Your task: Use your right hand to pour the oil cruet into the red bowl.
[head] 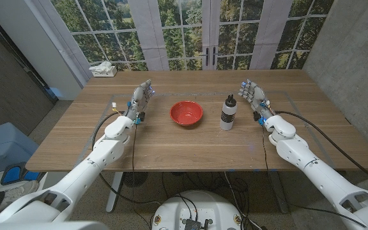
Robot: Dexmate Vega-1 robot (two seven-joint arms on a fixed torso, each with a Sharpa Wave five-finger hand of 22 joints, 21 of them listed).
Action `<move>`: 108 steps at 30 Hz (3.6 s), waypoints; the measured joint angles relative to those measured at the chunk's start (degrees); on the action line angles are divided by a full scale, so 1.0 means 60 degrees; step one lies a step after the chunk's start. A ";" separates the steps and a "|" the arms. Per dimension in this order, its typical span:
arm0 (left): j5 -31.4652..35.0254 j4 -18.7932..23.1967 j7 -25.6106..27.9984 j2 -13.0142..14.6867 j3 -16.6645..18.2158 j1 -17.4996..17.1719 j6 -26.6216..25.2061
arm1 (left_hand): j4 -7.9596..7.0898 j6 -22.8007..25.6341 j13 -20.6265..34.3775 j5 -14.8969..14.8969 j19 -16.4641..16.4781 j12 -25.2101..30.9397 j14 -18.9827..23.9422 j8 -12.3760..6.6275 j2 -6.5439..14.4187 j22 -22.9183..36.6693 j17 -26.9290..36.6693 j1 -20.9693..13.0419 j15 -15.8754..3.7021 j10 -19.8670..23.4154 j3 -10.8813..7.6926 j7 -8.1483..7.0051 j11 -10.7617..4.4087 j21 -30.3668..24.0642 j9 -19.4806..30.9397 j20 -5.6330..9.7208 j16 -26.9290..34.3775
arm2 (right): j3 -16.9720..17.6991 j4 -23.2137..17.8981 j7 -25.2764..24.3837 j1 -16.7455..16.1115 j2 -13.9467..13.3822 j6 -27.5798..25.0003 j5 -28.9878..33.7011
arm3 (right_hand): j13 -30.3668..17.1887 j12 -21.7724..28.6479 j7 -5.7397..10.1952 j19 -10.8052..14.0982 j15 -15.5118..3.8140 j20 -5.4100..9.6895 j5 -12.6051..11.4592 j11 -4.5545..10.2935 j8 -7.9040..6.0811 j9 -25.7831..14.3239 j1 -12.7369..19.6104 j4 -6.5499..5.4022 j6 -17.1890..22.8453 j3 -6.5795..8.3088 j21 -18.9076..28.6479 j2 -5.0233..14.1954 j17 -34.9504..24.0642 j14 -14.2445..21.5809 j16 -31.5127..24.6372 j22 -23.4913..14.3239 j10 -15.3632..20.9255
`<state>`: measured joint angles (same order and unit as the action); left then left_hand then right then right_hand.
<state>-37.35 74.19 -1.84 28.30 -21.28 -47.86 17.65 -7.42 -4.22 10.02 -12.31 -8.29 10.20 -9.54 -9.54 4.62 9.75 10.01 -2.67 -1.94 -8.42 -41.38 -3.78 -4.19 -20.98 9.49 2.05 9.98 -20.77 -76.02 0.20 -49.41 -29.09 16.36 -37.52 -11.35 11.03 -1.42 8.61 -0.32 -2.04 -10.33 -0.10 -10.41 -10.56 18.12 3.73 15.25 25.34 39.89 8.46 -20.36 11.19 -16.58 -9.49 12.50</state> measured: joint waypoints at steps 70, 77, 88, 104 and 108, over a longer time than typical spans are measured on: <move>0.0040 0.0659 0.0212 0.0227 0.0396 -0.0490 0.0651 | 0.0414 -0.0732 -0.0003 -0.0046 0.0226 0.0000 0.0002 -0.0071 0.0049 -0.0001 -0.0069 -0.0049 -0.0001 -0.0237 0.0229 -0.0154 -0.0308 0.0356 0.0018 -0.0051 -0.0001 | 0.0563 -0.1806 -0.2666 -0.1249 -0.0637 -0.0571 0.1184 | 0.0046 -0.0148 -0.0644 0.7422 -0.1908 0.1488 -0.0608 0.0476 0.0045 -0.0043 0.0822 0.1037 -0.1394 -0.1656 0.6368 -0.3187 -0.8408 0.8850 -1.2083 -0.2153 0.0231; 0.0035 0.0717 0.0228 0.0261 0.0443 -0.0549 0.0701 | 0.0440 -0.0732 -0.0003 -0.0046 0.0191 -0.0001 0.0002 -0.0071 0.0049 -0.0002 -0.0068 -0.0049 -0.0001 -0.0237 0.0256 -0.0154 -0.0308 0.0392 0.0019 -0.0017 -0.0001 | 0.0593 -0.2279 -0.2750 -0.1480 -0.0966 -0.0930 0.1297 | 0.0045 -0.0109 -0.0597 0.7263 -0.1819 0.1504 -0.0753 0.0564 0.0045 -0.0087 0.1030 0.0997 -0.1627 -0.1772 0.6436 -0.3142 -0.8408 0.8502 -1.2062 -0.2193 0.0010; 0.0031 0.0887 0.0327 0.0313 0.0527 -0.0716 0.0795 | 0.0480 -0.0731 -0.0004 -0.0046 0.0191 -0.0001 0.0002 -0.0071 0.0100 -0.0002 -0.0067 -0.0100 -0.0001 -0.0237 0.0296 -0.0154 -0.0307 0.0464 0.0019 -0.0018 -0.0001 | 0.0763 -0.3058 -0.3017 -0.2003 -0.1339 -0.1344 0.1417 | 0.0047 -0.0066 -0.0633 0.7297 -0.1753 0.1537 -0.0827 0.0508 0.0000 -0.0086 0.1292 0.0997 -0.1590 -0.1854 0.6464 -0.3202 -0.8409 0.8437 -1.2062 -0.2228 0.0066; 0.0138 0.1492 0.0677 0.0588 0.0712 -0.1169 0.0766 | 0.0519 -0.0730 -0.0004 -0.0046 0.0191 -0.0001 0.0002 -0.0071 0.0099 -0.0002 -0.0066 -0.0100 -0.0001 -0.0237 0.0335 -0.0154 -0.0307 0.0503 0.0020 -0.0018 -0.0001 | 0.1161 -0.4127 -0.3631 -0.3093 -0.1632 -0.1503 0.1627 | 0.0048 0.0146 -0.0787 0.7334 -0.1669 0.1574 -0.0974 0.0224 -0.0221 -0.0085 0.1357 0.0867 -0.1124 -0.1983 0.6403 -0.2962 -0.8364 0.8249 -1.2062 -0.1784 0.0532; 0.0156 0.1655 0.0761 0.0661 0.0776 -0.1293 0.0736 | 0.0559 -0.0730 -0.0004 -0.0046 0.0191 -0.0001 0.0002 -0.0071 0.0100 -0.0002 -0.0066 -0.0100 -0.0001 -0.0237 0.0374 -0.0153 -0.0307 0.0503 0.0019 -0.0018 -0.0001 | 0.1274 -0.4435 -0.3875 -0.3411 -0.1679 -0.1601 0.1748 | 0.0048 0.0146 -0.0818 0.7401 -0.1669 0.1568 -0.0974 0.0239 -0.0221 -0.0084 0.1456 0.0867 -0.1092 -0.1983 0.6402 -0.2864 -0.8364 0.8249 -1.2063 -0.1783 0.0547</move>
<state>-36.41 84.12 2.73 32.27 -16.62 -55.62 22.07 -4.07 -8.60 10.00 -12.59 -7.14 10.20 -9.52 -9.97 5.22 9.74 9.61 -3.27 -1.95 -9.85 -39.13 -4.70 -6.03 -17.97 9.61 1.95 9.98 -13.12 -102.63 -23.05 -69.88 -39.17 6.75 -27.03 -11.06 11.91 -6.33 53.01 -10.34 7.37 -16.18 1.33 -11.74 -11.06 26.86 8.93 8.71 13.44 78.31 -8.72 -70.54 60.68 -88.95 -20.19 15.78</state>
